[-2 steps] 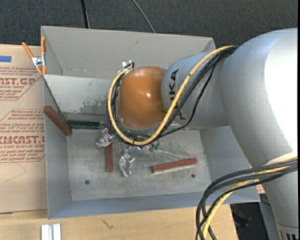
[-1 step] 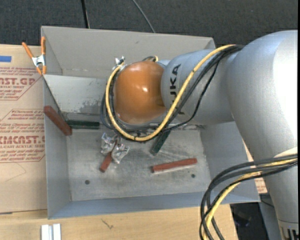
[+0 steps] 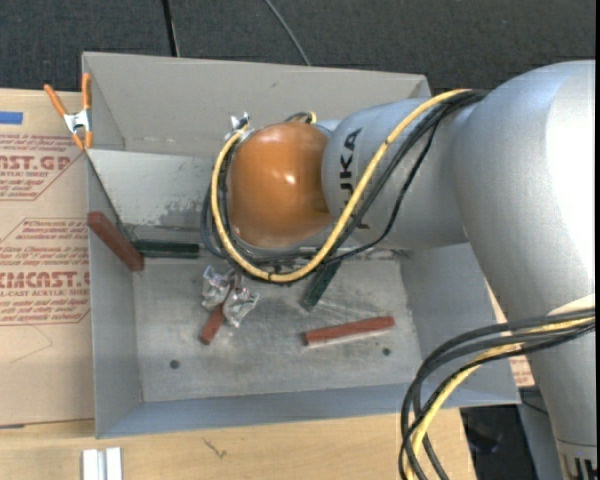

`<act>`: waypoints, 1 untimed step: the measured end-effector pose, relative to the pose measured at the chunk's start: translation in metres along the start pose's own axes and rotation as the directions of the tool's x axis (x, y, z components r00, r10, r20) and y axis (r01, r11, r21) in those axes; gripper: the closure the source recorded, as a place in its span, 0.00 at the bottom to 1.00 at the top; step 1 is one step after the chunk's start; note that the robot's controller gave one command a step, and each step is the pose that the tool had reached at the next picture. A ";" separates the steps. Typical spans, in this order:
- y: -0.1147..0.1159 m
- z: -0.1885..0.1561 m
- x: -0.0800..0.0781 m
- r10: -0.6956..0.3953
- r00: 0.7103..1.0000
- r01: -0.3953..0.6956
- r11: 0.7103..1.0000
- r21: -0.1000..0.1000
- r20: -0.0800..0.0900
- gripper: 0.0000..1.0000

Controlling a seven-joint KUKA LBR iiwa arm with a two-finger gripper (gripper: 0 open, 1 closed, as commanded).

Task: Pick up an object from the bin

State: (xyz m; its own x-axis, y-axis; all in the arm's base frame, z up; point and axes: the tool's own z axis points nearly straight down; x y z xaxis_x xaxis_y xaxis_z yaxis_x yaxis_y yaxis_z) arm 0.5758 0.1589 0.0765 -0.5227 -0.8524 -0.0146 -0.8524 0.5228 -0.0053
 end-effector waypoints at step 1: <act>0.001 -0.002 0.001 0.000 1.000 0.000 1.000 -0.002 -0.003 1.00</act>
Offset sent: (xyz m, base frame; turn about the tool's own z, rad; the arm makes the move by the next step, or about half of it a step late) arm 0.0000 -0.0001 0.0165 0.0000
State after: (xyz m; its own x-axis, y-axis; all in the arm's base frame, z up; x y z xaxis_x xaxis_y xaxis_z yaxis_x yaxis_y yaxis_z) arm 0.5748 0.1588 0.0789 -0.5227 -0.8524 -0.0120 -0.8525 0.5228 -0.0031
